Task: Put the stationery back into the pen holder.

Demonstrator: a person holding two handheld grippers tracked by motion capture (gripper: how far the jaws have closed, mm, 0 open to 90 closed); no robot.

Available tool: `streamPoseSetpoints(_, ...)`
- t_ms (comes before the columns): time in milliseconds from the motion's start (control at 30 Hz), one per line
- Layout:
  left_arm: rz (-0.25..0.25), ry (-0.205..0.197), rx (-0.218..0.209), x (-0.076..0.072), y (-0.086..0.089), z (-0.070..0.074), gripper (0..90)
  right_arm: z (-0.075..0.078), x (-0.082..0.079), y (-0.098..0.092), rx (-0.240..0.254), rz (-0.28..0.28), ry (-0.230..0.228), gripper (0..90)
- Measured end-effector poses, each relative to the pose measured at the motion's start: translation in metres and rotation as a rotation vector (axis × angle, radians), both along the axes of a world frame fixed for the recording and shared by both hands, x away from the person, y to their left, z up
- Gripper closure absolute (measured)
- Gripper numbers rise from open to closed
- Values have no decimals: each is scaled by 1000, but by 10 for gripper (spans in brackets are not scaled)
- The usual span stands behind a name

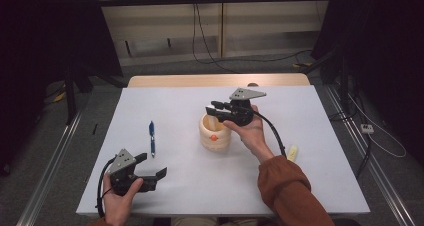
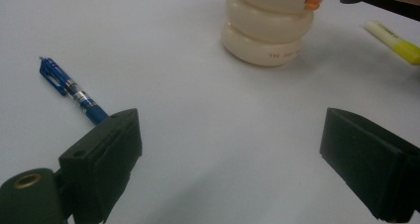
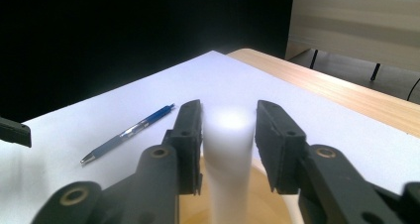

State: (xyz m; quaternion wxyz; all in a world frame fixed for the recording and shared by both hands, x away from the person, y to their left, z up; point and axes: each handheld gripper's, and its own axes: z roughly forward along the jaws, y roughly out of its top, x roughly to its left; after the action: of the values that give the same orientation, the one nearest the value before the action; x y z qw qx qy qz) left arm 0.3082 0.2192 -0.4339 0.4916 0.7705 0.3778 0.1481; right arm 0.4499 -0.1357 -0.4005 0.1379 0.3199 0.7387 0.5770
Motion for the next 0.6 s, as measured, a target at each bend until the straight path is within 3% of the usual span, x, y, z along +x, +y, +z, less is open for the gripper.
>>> streamPoseSetpoints(67, -2, -1, 1, 0, 0, 0, 91, 0, 0, -1, 4, -3, 18, 505)
streamPoseSetpoints(233, -1, 2, 0, 0, 0, 0, 91, 3, -1, -2, -9, -6, 25, 367)
streamPoseSetpoints(467, -1, 2, 0, 0, -1, 0, 91, 7, -2, -9, -29, -22, 38, 296)
streamPoseSetpoints(600, -1, 2, 0, 0, -1, 0, 91, 12, -4, -15, -65, -30, 43, 266)
